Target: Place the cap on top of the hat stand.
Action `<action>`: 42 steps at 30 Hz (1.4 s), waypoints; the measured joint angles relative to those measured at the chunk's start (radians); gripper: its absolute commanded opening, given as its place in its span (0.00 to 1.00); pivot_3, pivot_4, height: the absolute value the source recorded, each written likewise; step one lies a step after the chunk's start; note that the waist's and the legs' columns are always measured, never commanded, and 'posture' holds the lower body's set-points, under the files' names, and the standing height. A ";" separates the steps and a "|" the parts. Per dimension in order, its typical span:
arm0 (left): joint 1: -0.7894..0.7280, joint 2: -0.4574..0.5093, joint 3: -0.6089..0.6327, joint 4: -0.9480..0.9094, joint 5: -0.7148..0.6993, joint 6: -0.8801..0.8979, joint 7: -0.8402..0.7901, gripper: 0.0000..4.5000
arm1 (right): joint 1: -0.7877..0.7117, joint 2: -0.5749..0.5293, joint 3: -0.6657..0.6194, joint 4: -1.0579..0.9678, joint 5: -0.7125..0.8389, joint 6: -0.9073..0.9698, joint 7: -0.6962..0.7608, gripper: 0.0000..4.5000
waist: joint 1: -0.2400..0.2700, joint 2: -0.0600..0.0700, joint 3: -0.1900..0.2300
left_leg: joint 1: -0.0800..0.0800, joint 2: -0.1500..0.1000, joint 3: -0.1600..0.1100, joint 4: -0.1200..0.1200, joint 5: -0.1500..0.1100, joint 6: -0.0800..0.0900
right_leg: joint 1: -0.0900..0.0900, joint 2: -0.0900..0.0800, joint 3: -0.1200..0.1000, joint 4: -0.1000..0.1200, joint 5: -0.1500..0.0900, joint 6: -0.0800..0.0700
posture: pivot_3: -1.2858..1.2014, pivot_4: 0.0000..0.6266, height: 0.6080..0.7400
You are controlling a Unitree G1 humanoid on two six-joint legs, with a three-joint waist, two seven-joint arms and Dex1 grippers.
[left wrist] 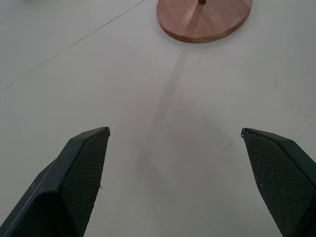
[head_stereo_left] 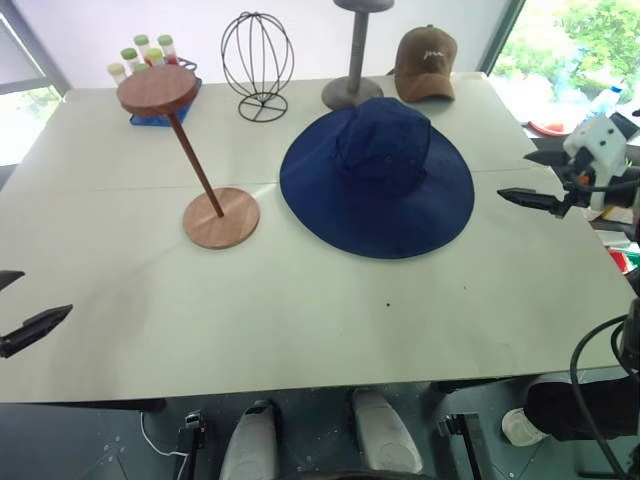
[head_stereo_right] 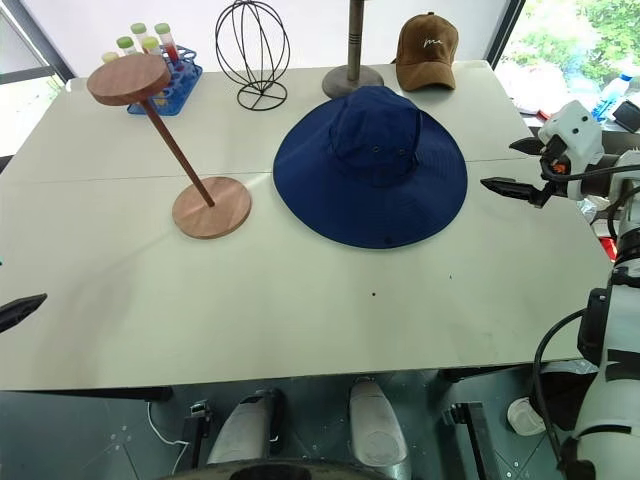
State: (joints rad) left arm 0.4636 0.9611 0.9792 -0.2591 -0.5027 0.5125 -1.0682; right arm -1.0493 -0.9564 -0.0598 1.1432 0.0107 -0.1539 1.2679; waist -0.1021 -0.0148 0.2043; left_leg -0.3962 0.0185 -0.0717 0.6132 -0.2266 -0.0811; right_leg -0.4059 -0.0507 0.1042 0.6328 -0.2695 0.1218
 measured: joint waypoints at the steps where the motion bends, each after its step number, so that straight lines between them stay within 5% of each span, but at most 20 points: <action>1: -0.004 0.000 0.000 0.000 -0.001 0.001 -0.001 0.99 | 0.000 0.000 0.000 0.000 0.000 -0.002 -0.002 1.00 | 0.000 0.000 0.000 | 0.000 0.000 0.000 0.000 0.000 0.000 | 0.000 0.000 0.000 0.000 0.000 0.000 | 0.52 0.24 1.00; 19: -0.084 0.018 -0.017 0.001 -0.013 0.051 -0.022 0.99 | 0.000 0.001 0.000 0.000 0.000 -0.038 -0.006 1.00 | 0.000 0.000 0.000 | 0.001 0.000 0.000 0.001 0.000 0.000 | 0.001 0.000 0.000 0.002 0.000 0.000 | 0.52 0.24 1.00; 26: -0.171 0.046 -0.039 -0.081 -0.137 0.174 -0.023 0.99 | 0.012 0.006 0.018 -0.045 -0.028 -0.060 -0.037 1.00 | 0.000 0.000 0.000 | 0.002 0.000 0.000 0.002 0.000 0.000 | 0.001 0.000 0.001 0.004 0.000 0.001 | 0.52 0.24 1.00; 34: -0.368 0.184 -0.154 -0.193 -0.462 0.400 -0.078 0.99 | 0.373 0.078 0.020 -0.826 0.092 0.155 -0.038 1.00 | 0.007 0.000 0.001 | 0.005 0.000 -0.004 0.003 0.000 0.000 | -0.001 0.004 0.001 0.019 -0.001 0.004 | 0.52 0.24 1.00; 37: -0.479 0.237 -0.261 -0.160 -0.500 0.407 -0.097 0.99 | 0.513 0.131 0.040 -1.153 0.087 0.279 -0.146 1.00 | 0.008 -0.001 0.000 | 0.005 0.001 -0.005 0.004 0.000 0.000 | -0.001 0.005 0.000 0.019 -0.002 0.001 | 0.52 0.24 1.00; 42: -0.601 0.259 -0.437 -0.094 -0.481 0.371 -0.140 0.99 | 0.680 0.175 0.093 -1.412 0.029 0.393 -0.280 1.00 | 0.009 -0.001 0.000 | 0.003 0.001 -0.004 0.007 0.000 0.000 | -0.001 0.004 0.001 0.019 -0.002 0.001 | 0.52 0.24 1.00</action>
State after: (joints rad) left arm -0.1371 1.2203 0.5419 -0.3533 -0.9832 0.8830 -1.2086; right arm -0.3694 -0.7815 0.0327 -0.2689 0.0400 0.2395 0.9879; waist -0.0935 -0.0162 0.2045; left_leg -0.3930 0.0194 -0.0757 0.6205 -0.2264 -0.0811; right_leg -0.4067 -0.0462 0.1047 0.6514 -0.2718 0.1226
